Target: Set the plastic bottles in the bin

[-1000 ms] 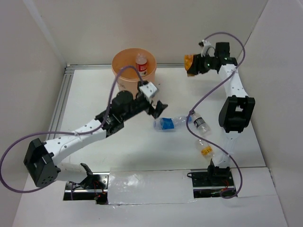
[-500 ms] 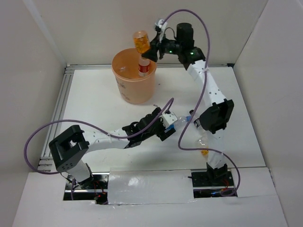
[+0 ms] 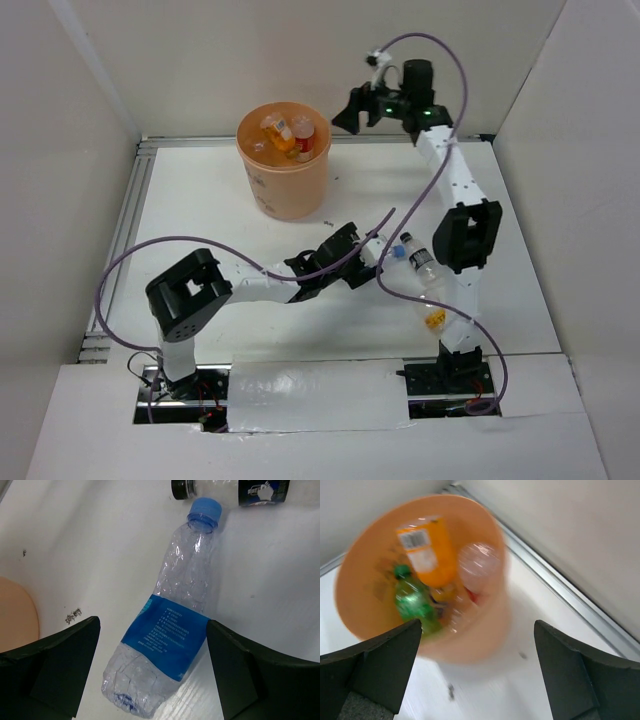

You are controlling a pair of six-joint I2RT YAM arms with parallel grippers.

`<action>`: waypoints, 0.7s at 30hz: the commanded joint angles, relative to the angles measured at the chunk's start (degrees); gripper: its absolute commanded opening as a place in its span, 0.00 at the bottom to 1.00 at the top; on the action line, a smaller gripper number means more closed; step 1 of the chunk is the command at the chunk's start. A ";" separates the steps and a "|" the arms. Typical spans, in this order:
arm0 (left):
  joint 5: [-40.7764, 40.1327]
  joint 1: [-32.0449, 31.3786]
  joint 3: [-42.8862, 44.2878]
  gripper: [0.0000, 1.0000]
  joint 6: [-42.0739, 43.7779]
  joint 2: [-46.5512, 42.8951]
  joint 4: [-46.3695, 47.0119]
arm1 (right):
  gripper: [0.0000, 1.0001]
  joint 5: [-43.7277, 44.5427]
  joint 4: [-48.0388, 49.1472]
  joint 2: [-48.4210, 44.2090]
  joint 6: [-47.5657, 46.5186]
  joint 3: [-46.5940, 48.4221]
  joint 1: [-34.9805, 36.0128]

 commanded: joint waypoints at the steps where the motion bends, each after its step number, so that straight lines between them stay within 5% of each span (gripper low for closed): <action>1: 1.65 0.90 4.29 1.00 2.87 2.93 -0.09 | 1.00 0.58 -4.50 -9.96 -2.20 -5.71 -8.63; 8: 7.88 2.47 7.11 1.00 4.71 9.00 -6.68 | 1.00 -2.14 -23.58 -21.54 -13.19 -26.27 -21.40; 14: 10.97 2.48 10.02 0.83 4.18 11.38 -11.35 | 1.00 0.76 -26.40 -31.66 -20.76 -47.45 -25.97; 21: 10.45 2.48 13.35 0.19 0.33 11.12 -18.11 | 1.00 0.58 -27.73 -38.69 -22.78 -58.90 -27.21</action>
